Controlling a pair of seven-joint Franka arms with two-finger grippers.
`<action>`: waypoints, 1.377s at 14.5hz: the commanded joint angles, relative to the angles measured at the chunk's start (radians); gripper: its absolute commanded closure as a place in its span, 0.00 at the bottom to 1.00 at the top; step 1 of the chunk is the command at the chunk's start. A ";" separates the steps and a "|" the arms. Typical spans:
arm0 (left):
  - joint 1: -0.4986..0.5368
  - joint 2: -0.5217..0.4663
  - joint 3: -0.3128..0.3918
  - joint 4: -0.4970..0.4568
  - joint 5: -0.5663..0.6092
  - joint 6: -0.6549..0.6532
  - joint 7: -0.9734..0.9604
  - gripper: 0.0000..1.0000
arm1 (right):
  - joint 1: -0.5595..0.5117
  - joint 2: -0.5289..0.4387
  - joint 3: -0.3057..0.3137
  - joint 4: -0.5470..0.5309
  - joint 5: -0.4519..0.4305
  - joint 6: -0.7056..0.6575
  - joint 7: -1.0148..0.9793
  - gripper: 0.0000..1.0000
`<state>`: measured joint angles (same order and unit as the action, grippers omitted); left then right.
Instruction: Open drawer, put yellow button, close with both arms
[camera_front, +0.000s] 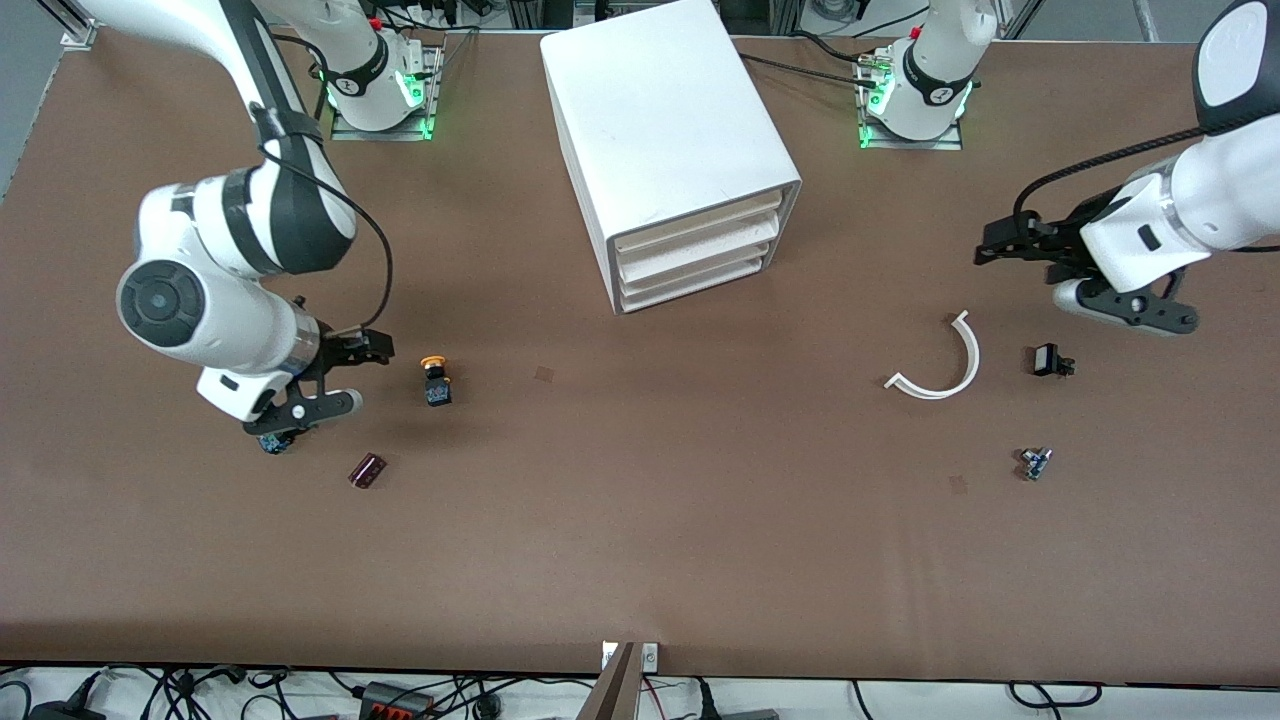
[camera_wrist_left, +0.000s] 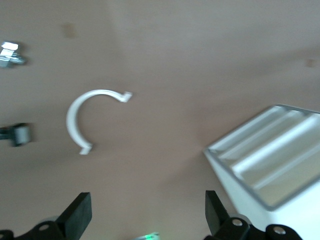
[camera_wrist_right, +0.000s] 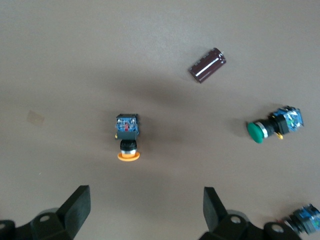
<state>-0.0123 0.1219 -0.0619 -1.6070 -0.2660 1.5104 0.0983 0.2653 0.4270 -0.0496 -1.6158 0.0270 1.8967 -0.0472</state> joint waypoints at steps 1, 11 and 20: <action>0.009 0.045 0.000 0.041 -0.122 -0.042 0.011 0.00 | 0.017 0.028 -0.004 0.005 0.008 0.042 -0.008 0.00; 0.031 0.275 0.000 -0.025 -0.562 -0.154 0.401 0.00 | 0.055 0.165 0.002 0.005 0.037 0.188 0.000 0.00; 0.002 0.324 -0.021 -0.223 -0.806 -0.101 0.651 0.04 | 0.058 0.260 0.004 -0.007 0.060 0.220 0.000 0.00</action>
<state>-0.0049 0.4678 -0.0723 -1.7501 -1.0272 1.3759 0.6452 0.3208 0.6689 -0.0491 -1.6176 0.0724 2.1106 -0.0472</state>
